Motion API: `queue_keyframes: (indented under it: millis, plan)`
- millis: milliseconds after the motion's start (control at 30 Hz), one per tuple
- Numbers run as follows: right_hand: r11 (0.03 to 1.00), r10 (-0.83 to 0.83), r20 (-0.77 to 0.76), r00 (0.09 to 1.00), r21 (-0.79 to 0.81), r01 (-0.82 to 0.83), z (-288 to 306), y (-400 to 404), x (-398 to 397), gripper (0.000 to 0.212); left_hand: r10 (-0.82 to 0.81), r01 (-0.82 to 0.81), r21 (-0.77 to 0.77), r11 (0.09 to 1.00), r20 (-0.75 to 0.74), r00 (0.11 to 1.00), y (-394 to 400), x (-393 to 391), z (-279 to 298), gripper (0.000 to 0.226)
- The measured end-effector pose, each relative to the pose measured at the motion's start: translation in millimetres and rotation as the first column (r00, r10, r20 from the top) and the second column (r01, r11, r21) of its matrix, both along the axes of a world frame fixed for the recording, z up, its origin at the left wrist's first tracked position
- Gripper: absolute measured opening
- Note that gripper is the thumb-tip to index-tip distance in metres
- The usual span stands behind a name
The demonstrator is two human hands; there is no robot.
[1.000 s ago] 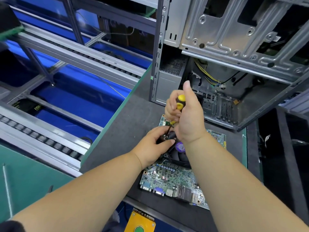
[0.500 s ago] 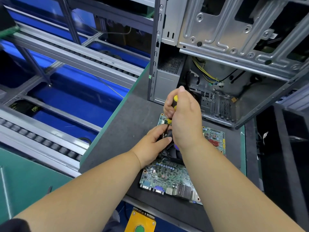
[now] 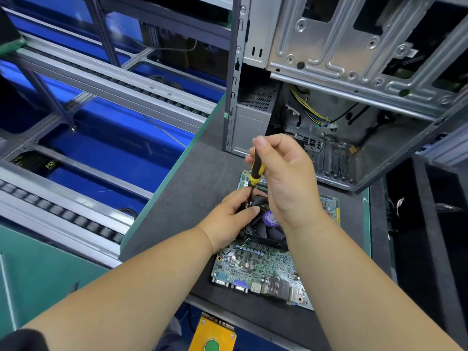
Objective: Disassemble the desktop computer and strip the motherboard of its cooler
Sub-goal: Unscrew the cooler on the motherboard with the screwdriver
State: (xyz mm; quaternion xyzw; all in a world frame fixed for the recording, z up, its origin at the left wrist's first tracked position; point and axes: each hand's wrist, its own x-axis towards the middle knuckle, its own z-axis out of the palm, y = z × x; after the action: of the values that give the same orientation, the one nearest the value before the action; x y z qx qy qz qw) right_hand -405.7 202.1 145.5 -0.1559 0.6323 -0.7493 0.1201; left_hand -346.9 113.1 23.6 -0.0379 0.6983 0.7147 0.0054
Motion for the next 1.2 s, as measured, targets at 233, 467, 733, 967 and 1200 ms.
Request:
queue_keyframes:
  millis: [233, 467, 733, 967, 1200]
  plan:
    - [0.986, 0.123, 0.012, 0.992, -0.112, -0.121, -5.0, -12.3, 1.1, 0.038, 0.027, -0.027, 0.017, 0.999, 0.013, 1.000, 2.1, 0.4, 0.1, 0.041]
    - [0.949, 0.298, 0.108, 0.948, -0.143, -0.282, 4.1, -12.1, -17.2, 0.023, 0.026, -0.025, -0.007, 1.000, 0.019, 0.999, 2.9, 0.8, 1.8, 0.036]
    - [0.998, -0.068, 0.026, 0.997, 0.004, 0.068, -4.9, -9.1, 11.2, 0.019, 0.051, -0.051, -0.022, 0.998, 0.010, 0.999, 2.4, 0.8, -1.3, 0.035]
    - [0.979, 0.122, 0.067, 0.990, -0.171, -0.109, -1.2, -14.9, -4.5, 0.046, 0.056, -0.056, 0.018, 0.998, 0.008, 0.998, 4.3, 0.9, 2.9, 0.038]
    - [0.910, 0.389, 0.148, 0.909, -0.213, -0.355, 2.3, -3.2, -22.8, 0.023, 0.067, -0.068, 0.038, 0.997, 0.022, 0.998, 5.7, 2.3, 8.5, 0.035]
